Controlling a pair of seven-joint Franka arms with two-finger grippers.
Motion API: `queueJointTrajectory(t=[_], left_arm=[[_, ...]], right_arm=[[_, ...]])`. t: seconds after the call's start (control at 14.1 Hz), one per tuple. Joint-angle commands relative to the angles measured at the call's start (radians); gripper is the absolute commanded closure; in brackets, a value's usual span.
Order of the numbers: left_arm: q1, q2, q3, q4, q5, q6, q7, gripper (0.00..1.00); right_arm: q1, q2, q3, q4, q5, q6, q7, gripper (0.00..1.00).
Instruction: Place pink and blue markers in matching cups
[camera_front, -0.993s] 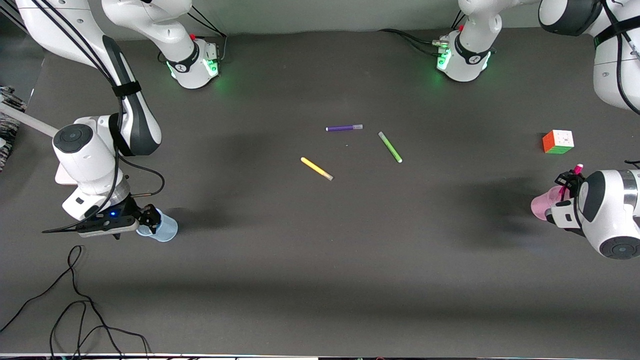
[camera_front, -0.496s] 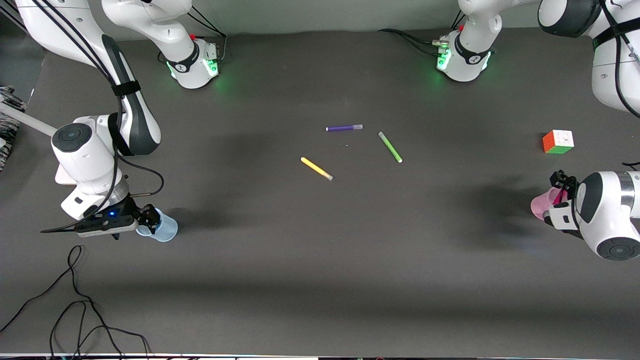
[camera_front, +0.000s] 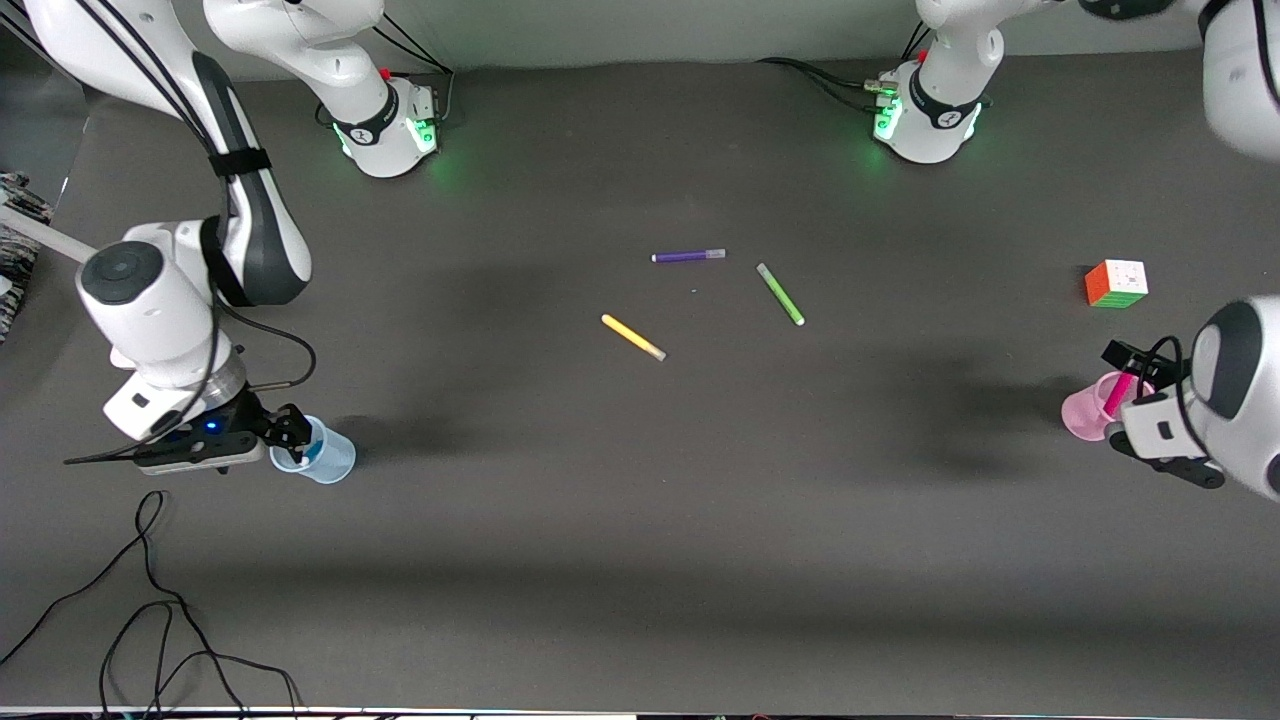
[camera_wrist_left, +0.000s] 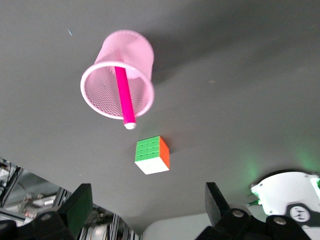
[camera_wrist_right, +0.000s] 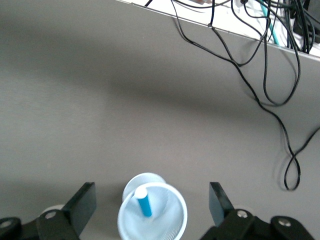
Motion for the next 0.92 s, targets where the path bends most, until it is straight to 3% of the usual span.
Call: queueJointTrajectory(t=[0.0, 0.43, 0.71, 0.85], left_arm=[[-0.028, -0.156, 0.008, -0.087, -0.137, 0.003, -0.107, 0.0], [-0.139, -0.434, 0.008, -0.258, -0.312, 0.148, -0.418, 0.0], [-0.143, -0.635, 0.017, -0.467, -0.348, 0.3, -0.429, 0.0], [-0.149, -0.683, 0.053, -0.493, -0.365, 0.301, -0.428, 0.0]], right_arm=[[0.023, -0.065, 0.017, 0.073, 0.083, -0.199, 0.002, 0.0], [0.085, -0.256, 0.017, 0.145, 0.123, -0.62, 0.079, 0.0], [0.085, -0.413, 0.015, 0.14, 0.147, -0.787, 0.079, 0.0], [0.085, -0.46, 0.006, 0.137, 0.149, -0.803, 0.077, 0.0]])
